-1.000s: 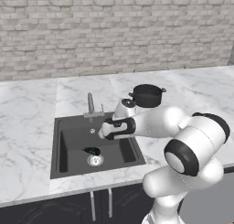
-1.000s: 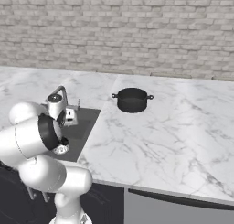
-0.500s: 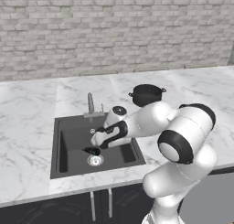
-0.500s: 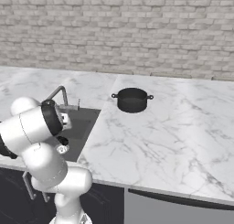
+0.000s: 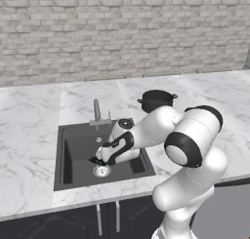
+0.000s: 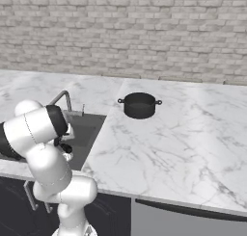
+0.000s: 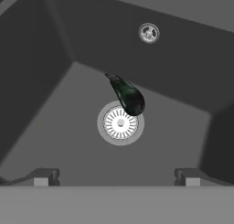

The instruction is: Turn on the sink faucet. Then move the eggplant from the counter to the sink. Turn off the sink. Move the vegetable from the sink to the pot next to the stove. Finally move the pot to the front center burner.

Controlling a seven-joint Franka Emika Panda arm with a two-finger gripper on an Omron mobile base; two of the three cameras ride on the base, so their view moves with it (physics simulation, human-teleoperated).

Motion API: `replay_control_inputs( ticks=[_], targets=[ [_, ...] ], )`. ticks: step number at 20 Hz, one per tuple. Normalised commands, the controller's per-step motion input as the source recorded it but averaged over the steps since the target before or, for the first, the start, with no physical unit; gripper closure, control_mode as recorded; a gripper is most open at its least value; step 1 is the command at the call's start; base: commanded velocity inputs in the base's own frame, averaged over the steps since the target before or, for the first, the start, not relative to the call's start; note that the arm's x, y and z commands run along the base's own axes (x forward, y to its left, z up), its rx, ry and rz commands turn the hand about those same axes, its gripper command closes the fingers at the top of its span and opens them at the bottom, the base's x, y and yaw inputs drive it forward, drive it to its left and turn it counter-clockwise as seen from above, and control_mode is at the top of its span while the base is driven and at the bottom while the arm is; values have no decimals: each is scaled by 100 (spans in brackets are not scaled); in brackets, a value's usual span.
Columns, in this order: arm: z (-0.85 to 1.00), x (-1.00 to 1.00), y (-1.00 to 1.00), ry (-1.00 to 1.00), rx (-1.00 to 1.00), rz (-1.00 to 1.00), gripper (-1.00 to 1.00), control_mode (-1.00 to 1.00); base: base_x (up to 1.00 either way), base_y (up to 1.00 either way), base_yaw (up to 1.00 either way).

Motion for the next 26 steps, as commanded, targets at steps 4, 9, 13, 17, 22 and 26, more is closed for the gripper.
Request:
replay_control_inputs(
  ticks=[4,9,13,17,22,26],
  targets=[
    [-15,3,0,-3,0,0,-100,-100,0,0,0],
    [-21,12,2,-3,0,0,-100,-100,0,0,0],
    [-21,13,6,-3,0,0,-100,-100,0,0,0],
    [-17,9,10,-1,0,0,-100,-100,0,0,0],
    [-17,7,21,-1,0,0,-100,-100,0,0,0],
    [-8,14,21,0,0,-1,-100,-100,0,0,0]
  ],
)
